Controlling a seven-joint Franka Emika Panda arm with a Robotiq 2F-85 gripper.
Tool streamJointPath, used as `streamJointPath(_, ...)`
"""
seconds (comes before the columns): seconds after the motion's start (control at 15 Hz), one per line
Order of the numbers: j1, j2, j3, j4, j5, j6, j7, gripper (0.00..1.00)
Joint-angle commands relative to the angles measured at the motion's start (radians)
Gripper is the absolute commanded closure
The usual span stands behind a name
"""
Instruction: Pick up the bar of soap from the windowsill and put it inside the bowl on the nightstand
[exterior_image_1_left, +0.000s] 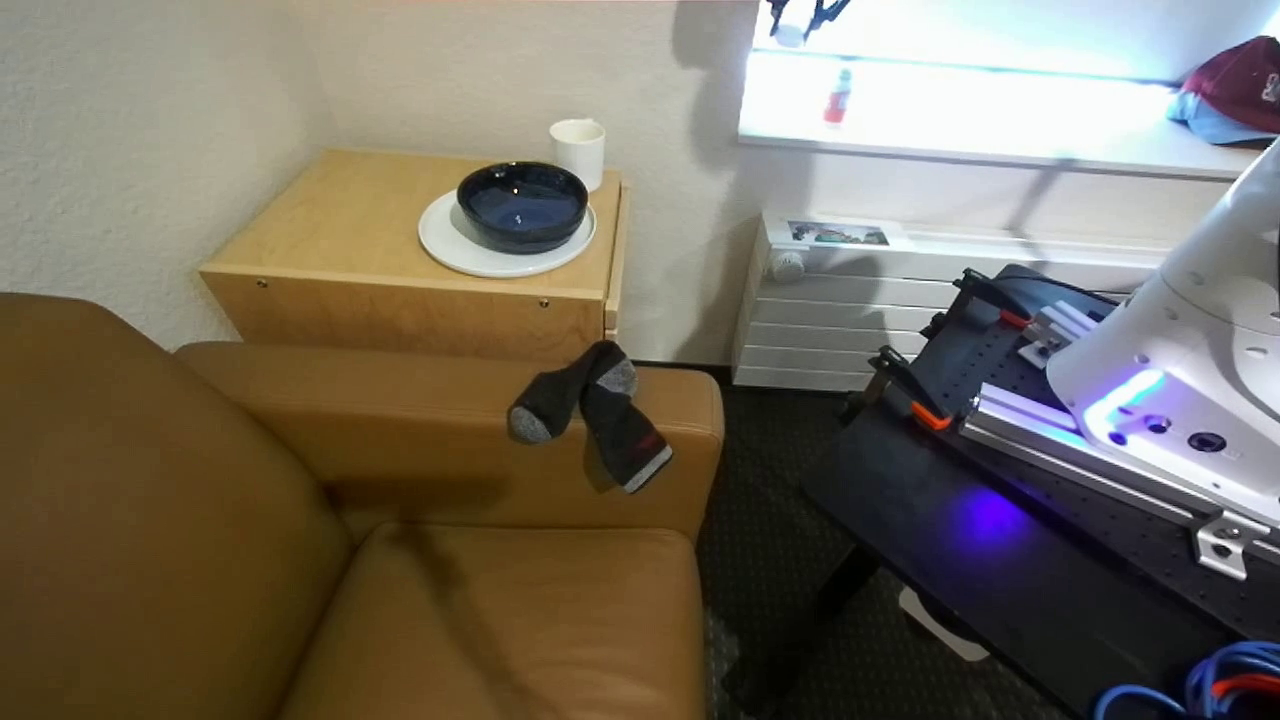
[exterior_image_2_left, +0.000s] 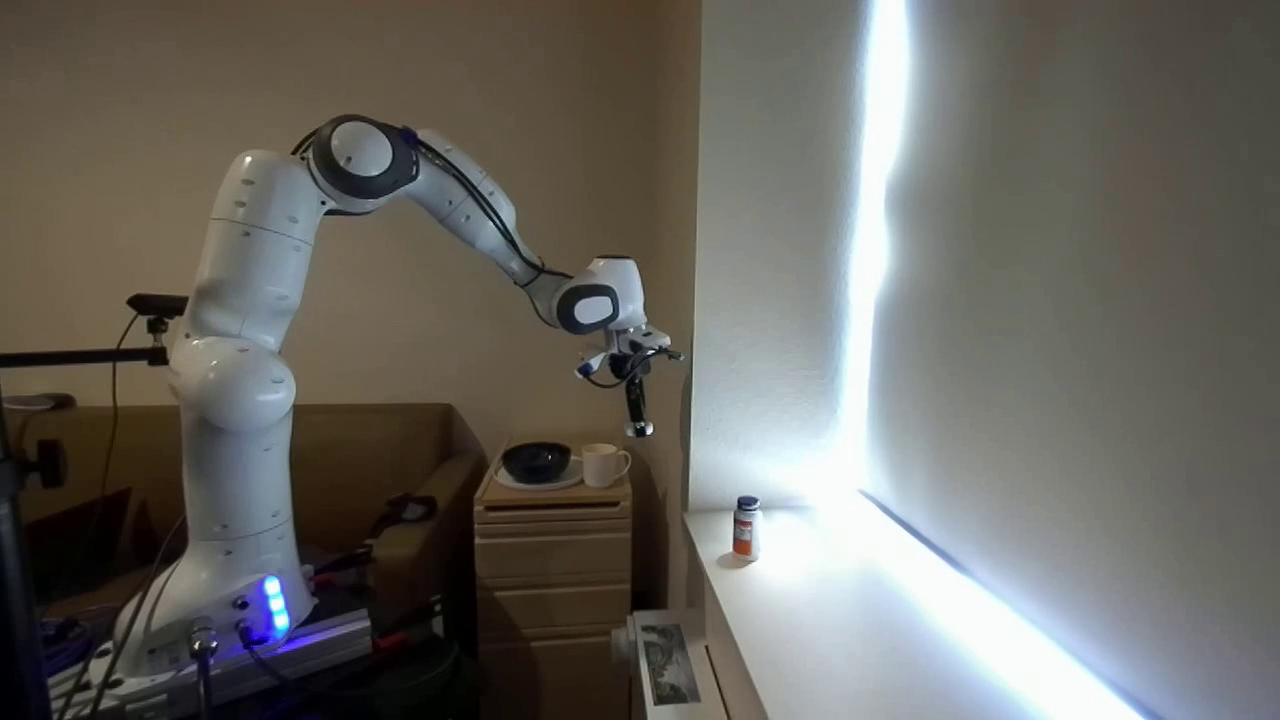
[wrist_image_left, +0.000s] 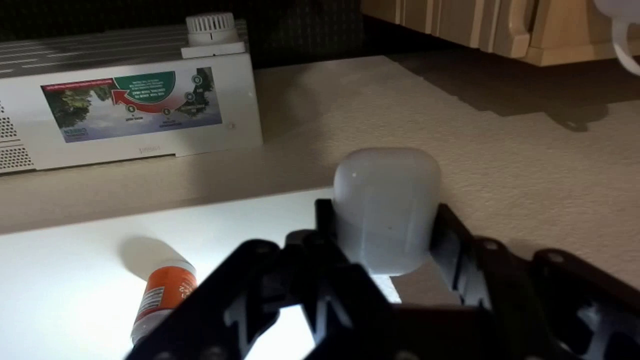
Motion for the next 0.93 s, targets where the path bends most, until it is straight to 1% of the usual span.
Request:
streamJointPath(0.0, -0.013, -0.005, 0.007, -0.001, -0.003, -0.003, -0.007, 0.76)
streamJointPath(0.07, -0.005, -0.004, 0.035, -0.002, 0.019, 0.001, -0.044, 0.76)
streamJointPath(0.13, 0.014, -0.018, 0.079, -0.013, 0.042, 0.006, -0.097, 0.76)
streamJointPath(0.2, 0.045, -0.025, 0.098, -0.019, 0.019, 0.005, -0.079, 0.76)
streamJointPath(0.27, 0.06, -0.029, 0.128, -0.02, 0.02, -0.005, -0.093, 0.76)
streamJointPath(0.4, 0.113, -0.028, 0.188, -0.016, 0.014, -0.018, -0.094, 0.76)
streamJointPath(0.53, 0.179, -0.007, 0.242, 0.007, -0.009, -0.026, -0.08, 0.76)
streamJointPath(0.6, 0.193, -0.004, 0.269, 0.026, 0.004, -0.037, -0.111, 0.76)
streamJointPath(0.67, 0.178, -0.009, 0.239, 0.002, 0.005, -0.007, -0.068, 0.51)
streamJointPath(0.73, 0.201, -0.009, 0.26, 0.006, 0.005, -0.008, -0.068, 0.51)
streamJointPath(0.87, 0.219, -0.01, 0.272, 0.01, 0.005, -0.008, -0.068, 0.51)
